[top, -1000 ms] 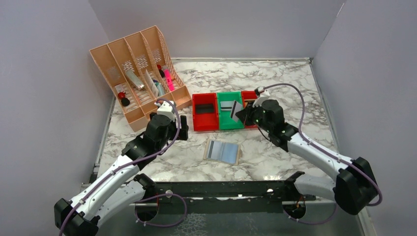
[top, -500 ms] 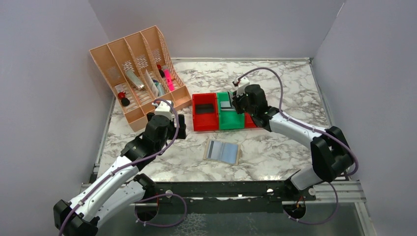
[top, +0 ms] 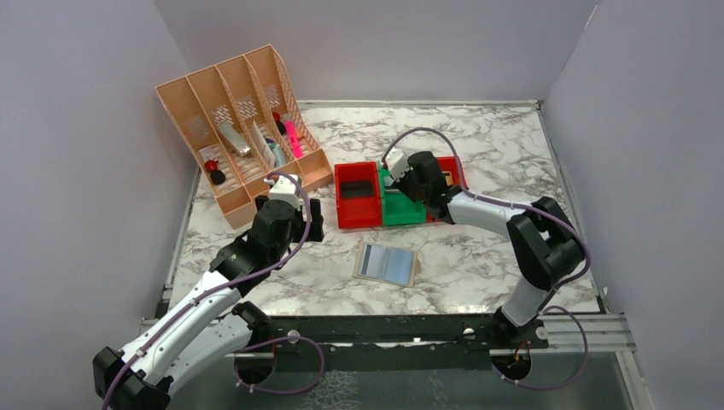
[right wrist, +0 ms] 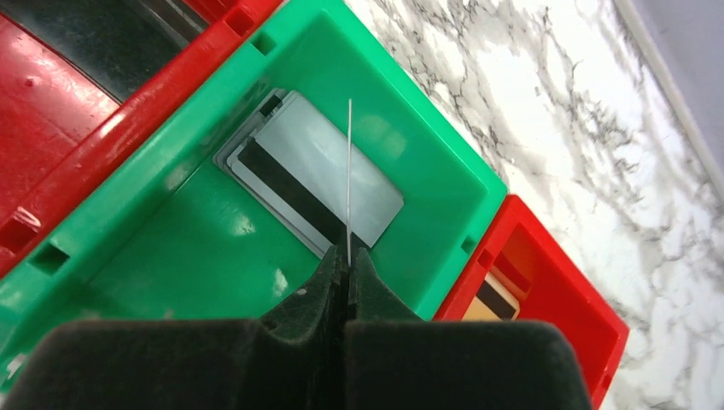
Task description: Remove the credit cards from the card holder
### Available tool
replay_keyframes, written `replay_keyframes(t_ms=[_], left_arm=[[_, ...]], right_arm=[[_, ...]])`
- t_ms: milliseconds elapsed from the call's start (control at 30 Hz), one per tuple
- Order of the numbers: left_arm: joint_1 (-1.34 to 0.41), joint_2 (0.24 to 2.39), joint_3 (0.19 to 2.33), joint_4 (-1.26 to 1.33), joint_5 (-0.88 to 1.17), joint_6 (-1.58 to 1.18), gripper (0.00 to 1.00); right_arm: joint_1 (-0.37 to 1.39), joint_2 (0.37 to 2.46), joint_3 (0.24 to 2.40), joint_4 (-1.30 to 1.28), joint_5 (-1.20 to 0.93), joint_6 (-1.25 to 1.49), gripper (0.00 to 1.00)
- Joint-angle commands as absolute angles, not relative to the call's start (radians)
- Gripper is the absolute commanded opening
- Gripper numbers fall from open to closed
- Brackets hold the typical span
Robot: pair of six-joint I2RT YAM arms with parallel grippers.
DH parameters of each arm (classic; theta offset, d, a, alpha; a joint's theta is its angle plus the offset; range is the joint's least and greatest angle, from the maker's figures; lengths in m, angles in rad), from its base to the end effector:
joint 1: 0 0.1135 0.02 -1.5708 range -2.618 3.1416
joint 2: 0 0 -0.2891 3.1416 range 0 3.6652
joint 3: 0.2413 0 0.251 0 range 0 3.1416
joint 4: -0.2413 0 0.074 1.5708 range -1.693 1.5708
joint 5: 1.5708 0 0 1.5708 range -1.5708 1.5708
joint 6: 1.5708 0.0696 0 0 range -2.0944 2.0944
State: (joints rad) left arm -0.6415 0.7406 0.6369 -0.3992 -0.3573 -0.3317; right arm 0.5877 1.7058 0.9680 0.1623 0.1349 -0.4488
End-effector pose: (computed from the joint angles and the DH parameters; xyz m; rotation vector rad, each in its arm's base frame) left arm 0.1566 -0.0865 0.2759 0.0994 2.0452 -0.2379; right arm 0.3377 0.2137 0.2026 -0.9917 1.8976 -0.0635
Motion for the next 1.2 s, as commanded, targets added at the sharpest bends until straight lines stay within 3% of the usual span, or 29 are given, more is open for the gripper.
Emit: replay_keyframes(t_ms=[0,267,500,567,867,1167], left_arm=[[-0.637,0.743,0.632,-0.401,-0.356,-0.327,0.99],[-0.636,0.745,0.632,-0.401,-0.351,-0.328,0.99],[-0.635,0.752,0.631,-0.403,-0.346,-0.331,0.99],[-0.635,0.753,0.631,-0.403,-0.346,-0.331,0.99],[-0.635,0.759,0.629,-0.402,-0.344,-0.336,0.99],[-0.635,0.773,0.629,-0.403,-0.337,-0.340,0.99]], right_arm=[[0.600,1.746,1.013,0.211,0.204,-0.622,0.01],[0.618,1.820,1.043,0.202,0.289,-0.702,0.06],[0.621,1.838,1.022,0.224,0.262,-0.744,0.13],[0.620,1.834,1.019,0.218,0.239,-0.737,0.19],[0.621,1.837,1.012,0.199,0.196,-0.727,0.22],[0.621,1.836,1.024,0.170,0.184,-0.704,0.33]])
